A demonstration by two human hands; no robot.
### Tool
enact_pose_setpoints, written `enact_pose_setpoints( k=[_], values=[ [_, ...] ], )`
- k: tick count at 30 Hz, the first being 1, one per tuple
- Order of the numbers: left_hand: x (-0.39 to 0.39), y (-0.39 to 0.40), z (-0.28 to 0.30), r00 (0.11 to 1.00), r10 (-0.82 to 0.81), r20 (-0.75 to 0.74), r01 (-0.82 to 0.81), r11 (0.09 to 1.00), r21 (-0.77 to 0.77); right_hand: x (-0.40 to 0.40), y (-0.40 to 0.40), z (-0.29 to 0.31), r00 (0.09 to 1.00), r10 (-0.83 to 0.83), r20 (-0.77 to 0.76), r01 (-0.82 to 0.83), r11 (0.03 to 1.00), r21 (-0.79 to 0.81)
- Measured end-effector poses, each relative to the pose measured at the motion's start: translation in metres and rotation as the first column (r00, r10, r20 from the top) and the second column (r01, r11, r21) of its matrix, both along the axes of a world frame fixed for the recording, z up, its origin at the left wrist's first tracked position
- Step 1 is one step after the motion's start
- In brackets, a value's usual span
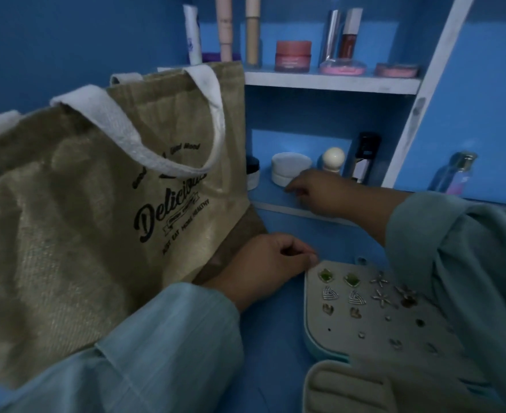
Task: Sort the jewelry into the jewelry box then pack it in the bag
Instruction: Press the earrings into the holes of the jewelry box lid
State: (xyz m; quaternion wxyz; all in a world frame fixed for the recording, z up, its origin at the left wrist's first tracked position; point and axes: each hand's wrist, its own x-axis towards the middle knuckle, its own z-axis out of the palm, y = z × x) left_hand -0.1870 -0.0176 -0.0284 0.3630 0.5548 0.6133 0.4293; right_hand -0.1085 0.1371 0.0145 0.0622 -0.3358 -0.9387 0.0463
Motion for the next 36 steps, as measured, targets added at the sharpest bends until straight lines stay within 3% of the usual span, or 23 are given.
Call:
enact_pose_setpoints(
  k=[12, 21, 25, 30, 33, 36],
  values=[
    [0.0, 0.001, -0.003, 0.999, 0.0, 0.051, 0.0, 1.0, -0.001, -0.029, 0.019, -0.009, 0.994, -0.106, -0.029, 0.107, 0.993, 0.04],
    [0.002, -0.002, -0.002, 0.999, -0.006, 0.038, 0.004, 0.999, 0.035, -0.004, 0.006, 0.0, 0.995, 0.068, -0.079, -0.065, 0.997, 0.037],
    [0.006, -0.003, 0.002, 1.0, 0.013, -0.023, -0.012, 0.999, 0.048, 0.028, -0.016, 0.014, 0.995, 0.084, -0.054, -0.088, 0.993, -0.081],
    [0.011, -0.009, 0.006, 0.989, 0.052, -0.136, -0.042, 0.997, 0.069, 0.071, -0.046, 0.023, 0.976, 0.04, 0.213, 0.013, 0.97, -0.241],
    [0.012, -0.013, 0.007, 0.984, 0.066, -0.163, -0.054, 0.996, 0.073, 0.092, -0.06, 0.025, 0.98, -0.024, 0.198, 0.094, 0.931, -0.353],
    [0.016, -0.017, 0.005, 0.984, 0.098, -0.147, -0.088, 0.994, 0.071, 0.105, -0.07, 0.025, 0.981, -0.072, 0.18, 0.131, 0.93, -0.343]
  ],
)
